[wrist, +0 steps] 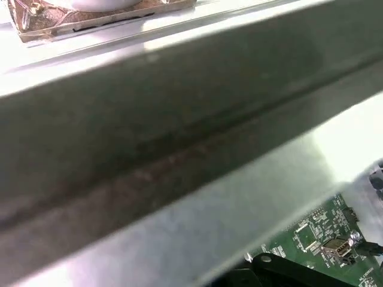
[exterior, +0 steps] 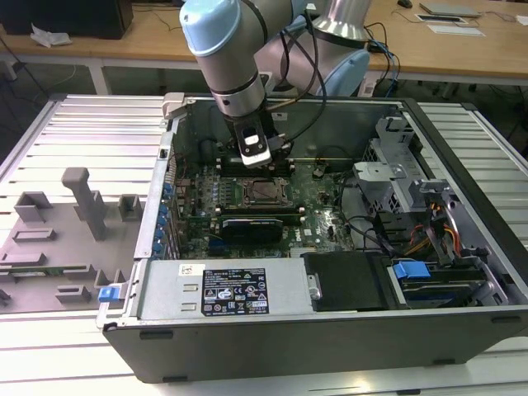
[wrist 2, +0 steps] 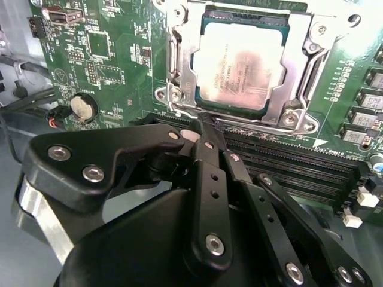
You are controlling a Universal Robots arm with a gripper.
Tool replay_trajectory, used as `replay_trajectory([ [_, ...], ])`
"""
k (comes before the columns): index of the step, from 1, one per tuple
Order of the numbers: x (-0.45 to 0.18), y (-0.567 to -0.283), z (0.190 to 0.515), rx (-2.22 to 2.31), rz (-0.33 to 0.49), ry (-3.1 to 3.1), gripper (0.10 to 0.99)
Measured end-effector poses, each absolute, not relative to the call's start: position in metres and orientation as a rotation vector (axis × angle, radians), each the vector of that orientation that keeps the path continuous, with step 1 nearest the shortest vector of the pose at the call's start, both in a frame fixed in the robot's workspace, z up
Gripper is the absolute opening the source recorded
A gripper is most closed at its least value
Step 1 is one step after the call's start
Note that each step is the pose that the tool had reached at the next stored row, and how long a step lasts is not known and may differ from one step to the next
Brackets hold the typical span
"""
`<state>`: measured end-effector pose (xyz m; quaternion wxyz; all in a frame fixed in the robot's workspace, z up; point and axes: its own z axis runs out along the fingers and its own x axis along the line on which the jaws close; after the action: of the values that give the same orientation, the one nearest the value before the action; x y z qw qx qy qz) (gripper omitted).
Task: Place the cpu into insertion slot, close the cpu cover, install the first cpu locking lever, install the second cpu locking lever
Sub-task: 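Install the first cpu locking lever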
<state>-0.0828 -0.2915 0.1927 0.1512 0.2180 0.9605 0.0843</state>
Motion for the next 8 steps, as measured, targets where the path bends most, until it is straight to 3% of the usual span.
replay_trajectory([
  [8,-0.0797,-0.2936,0.1929,0.627,0.244,2.758,0.106],
])
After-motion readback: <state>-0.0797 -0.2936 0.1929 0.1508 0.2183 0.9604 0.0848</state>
